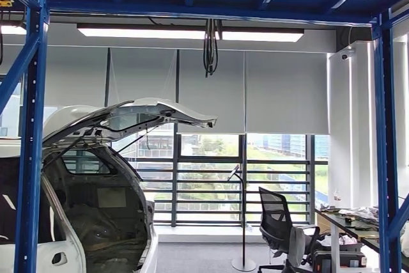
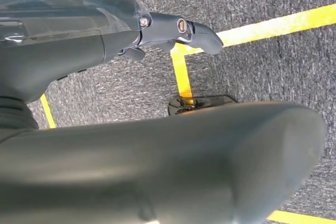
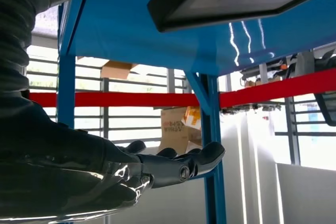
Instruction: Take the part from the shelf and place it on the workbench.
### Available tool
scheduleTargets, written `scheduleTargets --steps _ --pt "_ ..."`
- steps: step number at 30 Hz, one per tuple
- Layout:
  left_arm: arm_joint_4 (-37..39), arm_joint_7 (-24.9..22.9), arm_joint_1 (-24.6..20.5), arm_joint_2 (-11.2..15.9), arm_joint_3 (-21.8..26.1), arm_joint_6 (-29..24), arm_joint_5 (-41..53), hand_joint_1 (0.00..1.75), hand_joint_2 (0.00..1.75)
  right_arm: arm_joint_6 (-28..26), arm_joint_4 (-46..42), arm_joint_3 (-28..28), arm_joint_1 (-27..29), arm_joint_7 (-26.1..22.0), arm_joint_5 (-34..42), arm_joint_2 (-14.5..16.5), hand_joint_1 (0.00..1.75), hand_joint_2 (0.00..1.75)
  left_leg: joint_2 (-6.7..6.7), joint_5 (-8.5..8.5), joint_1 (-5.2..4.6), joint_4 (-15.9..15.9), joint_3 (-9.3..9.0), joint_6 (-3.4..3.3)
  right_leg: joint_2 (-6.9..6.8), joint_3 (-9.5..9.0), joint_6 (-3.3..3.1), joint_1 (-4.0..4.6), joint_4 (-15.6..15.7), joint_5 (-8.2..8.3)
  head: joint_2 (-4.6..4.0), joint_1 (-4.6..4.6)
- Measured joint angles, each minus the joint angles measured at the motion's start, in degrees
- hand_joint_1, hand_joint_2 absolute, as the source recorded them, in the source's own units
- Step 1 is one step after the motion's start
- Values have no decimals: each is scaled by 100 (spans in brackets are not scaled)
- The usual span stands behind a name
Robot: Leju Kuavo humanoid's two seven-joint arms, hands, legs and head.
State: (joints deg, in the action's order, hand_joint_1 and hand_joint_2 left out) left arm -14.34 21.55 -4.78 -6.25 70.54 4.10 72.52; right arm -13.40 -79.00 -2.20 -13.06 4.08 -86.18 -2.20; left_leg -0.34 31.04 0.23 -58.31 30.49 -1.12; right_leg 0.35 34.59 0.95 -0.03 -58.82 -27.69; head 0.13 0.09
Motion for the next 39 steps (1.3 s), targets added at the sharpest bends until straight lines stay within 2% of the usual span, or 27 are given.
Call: scheduleTargets --steps 16,39 --pt "32 -4 -5 -5 -33 25 68 0 0 71 971 -114 -471 28 61 16 0 175 0 0 0 0 -1 0 -1 0 0 0 0 0 0 0" --pt "41 19 -16 -48 -105 24 101 0 0 22 1215 -101 -790 172 -317 22 0 175 0 0 0 0 0 0 -1 0 0 0 0 1 0 0"
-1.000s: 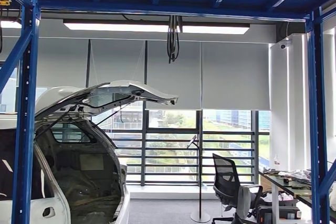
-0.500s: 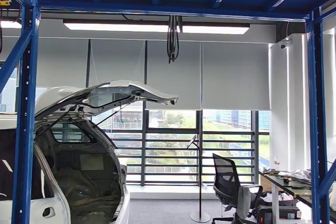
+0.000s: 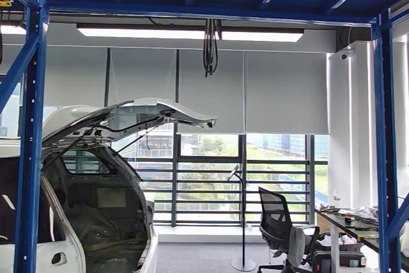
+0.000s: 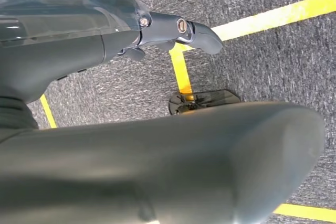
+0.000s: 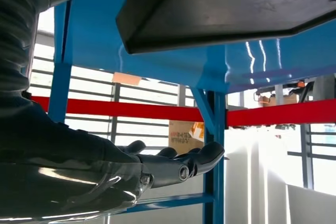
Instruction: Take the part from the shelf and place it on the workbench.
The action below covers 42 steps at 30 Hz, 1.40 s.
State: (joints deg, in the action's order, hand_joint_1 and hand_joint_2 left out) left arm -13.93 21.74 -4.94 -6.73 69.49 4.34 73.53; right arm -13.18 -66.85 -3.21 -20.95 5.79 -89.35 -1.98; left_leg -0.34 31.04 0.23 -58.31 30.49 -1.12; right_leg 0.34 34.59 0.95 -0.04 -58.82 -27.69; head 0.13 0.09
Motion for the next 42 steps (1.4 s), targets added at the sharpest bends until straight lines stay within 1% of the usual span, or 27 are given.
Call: scheduleTargets --steps 6,13,16,24,27,36,37,38,40,41,42 --pt "3 15 -15 -31 -3 2 28 0 0 97 276 169 -325 34 -69 50 0 175 0 0 1 0 -1 0 0 -1 0 0 -1 0 0 0" --pt "7 14 -28 -59 -6 2 49 0 0 99 888 437 -706 35 -82 233 0 175 0 -1 2 0 -1 1 1 -1 0 1 -2 0 0 0" --pt "7 14 -42 -68 -8 1 57 0 0 74 1175 574 -866 22 -83 351 0 175 0 -1 2 0 0 1 1 -1 0 1 -2 0 0 0" --pt "15 13 -81 -97 -34 -5 85 0 0 86 1855 888 -1269 -44 -37 814 0 175 0 -2 3 0 -1 2 2 0 0 2 -3 1 0 0" --pt "25 11 -85 -108 -53 -31 90 0 0 72 2075 964 -1392 -104 -2 943 0 175 0 -2 3 0 -1 2 2 0 0 3 -3 1 0 0" --pt "31 26 -118 -121 -86 -101 96 0 0 42 2424 1153 -1544 -388 98 1266 0 175 0 -2 2 0 -1 2 2 1 0 2 -3 1 0 0" --pt "31 28 -123 -121 -89 -102 96 0 0 42 2449 1169 -1556 -399 111 1300 10 175 1 -2 2 0 -1 2 2 1 0 2 -3 0 0 0" --pt "31 32 -126 -121 -91 -106 97 0 0 44 2472 1180 -1568 -405 136 1328 44 175 1 -2 2 0 -1 2 2 1 0 2 -3 0 0 0" --pt "32 50 -129 -121 -95 -117 100 0 0 65 2522 1196 -1599 -426 230 1371 131 175 0 -2 2 0 -1 2 2 1 0 2 -3 0 0 0" --pt "32 61 -135 -121 -101 -124 102 0 0 86 2555 1204 -1616 -448 312 1386 165 175 0 -2 2 0 -1 2 2 1 0 2 -3 1 0 0" --pt "33 70 -144 -122 -109 -128 104 0 0 104 2590 1210 -1636 -475 400 1395 175 175 0 -2 2 0 -2 2 2 1 0 2 -3 1 0 0"
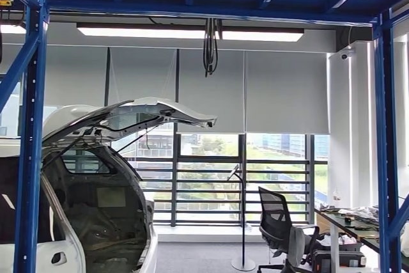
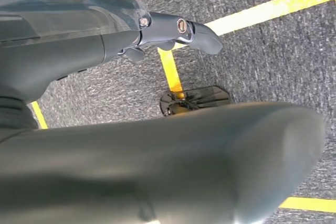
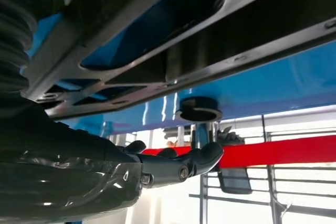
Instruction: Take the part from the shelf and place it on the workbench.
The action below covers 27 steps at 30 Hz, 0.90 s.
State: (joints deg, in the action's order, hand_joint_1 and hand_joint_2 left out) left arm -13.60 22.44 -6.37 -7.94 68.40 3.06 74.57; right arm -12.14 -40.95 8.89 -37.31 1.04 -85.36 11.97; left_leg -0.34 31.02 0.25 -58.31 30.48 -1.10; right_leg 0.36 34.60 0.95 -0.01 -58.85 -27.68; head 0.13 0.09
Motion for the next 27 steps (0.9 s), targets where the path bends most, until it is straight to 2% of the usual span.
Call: scheduleTargets --steps 7,20,24,27 --pt "1 21 -15 -1 -48 -75 29 0 0 10 268 1 -78 -142 503 -88 175 175 0 0 -2 0 -1 0 0 -1 0 -1 0 0 0 0" --pt "1 146 -32 0 -91 -113 36 0 0 17 374 -8 -124 -189 663 -240 175 175 0 0 -1 0 -1 0 1 0 0 0 2 0 0 0" --pt "1 259 -40 1 -133 -138 36 0 175 13 343 -8 -117 -180 713 -296 175 175 0 0 -1 -1 -2 0 0 -1 0 0 2 0 0 0" --pt "1 299 -42 1 -146 -150 4 0 175 5 280 -8 -91 -179 718 -331 175 175 0 0 -1 -1 -2 0 1 -1 0 -1 2 0 0 0"
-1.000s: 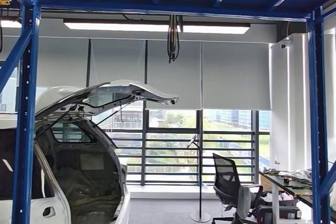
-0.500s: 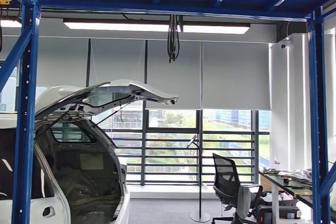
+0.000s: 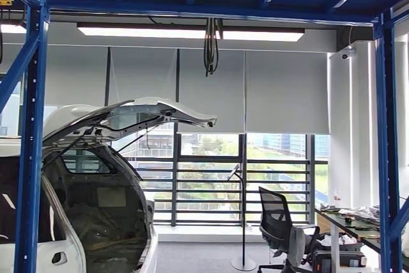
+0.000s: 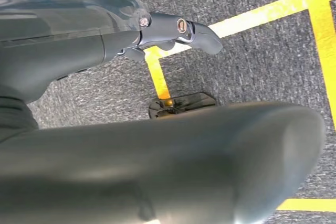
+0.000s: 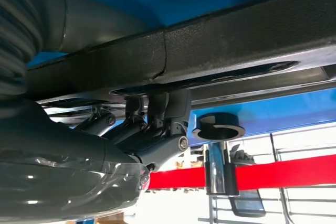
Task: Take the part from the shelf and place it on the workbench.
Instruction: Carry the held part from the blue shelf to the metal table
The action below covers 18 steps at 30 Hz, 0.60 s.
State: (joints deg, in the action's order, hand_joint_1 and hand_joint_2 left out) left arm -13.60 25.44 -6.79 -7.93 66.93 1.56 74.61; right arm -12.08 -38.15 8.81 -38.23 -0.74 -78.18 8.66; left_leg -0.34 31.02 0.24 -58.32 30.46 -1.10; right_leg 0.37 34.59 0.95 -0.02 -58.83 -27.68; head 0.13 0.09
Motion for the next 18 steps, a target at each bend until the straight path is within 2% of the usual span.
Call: scheduleTargets --steps 11,16,18 --pt "0 -47 -38 0 15 -10 -275 0 175 182 -1114 72 361 -305 393 -27 175 175 0 0 1 0 4 0 -1 3 0 0 0 0 0 0" --pt "0 69 -39 0 97 70 -487 0 175 773 -2170 189 607 -956 2088 6 175 175 1 0 1 0 8 0 1 9 -1 1 -1 1 0 0" --pt "0 210 -38 0 143 125 -645 0 175 1117 -2718 222 740 -1216 3061 15 175 175 4 0 2 0 9 0 -2 9 -1 2 -1 0 0 0"
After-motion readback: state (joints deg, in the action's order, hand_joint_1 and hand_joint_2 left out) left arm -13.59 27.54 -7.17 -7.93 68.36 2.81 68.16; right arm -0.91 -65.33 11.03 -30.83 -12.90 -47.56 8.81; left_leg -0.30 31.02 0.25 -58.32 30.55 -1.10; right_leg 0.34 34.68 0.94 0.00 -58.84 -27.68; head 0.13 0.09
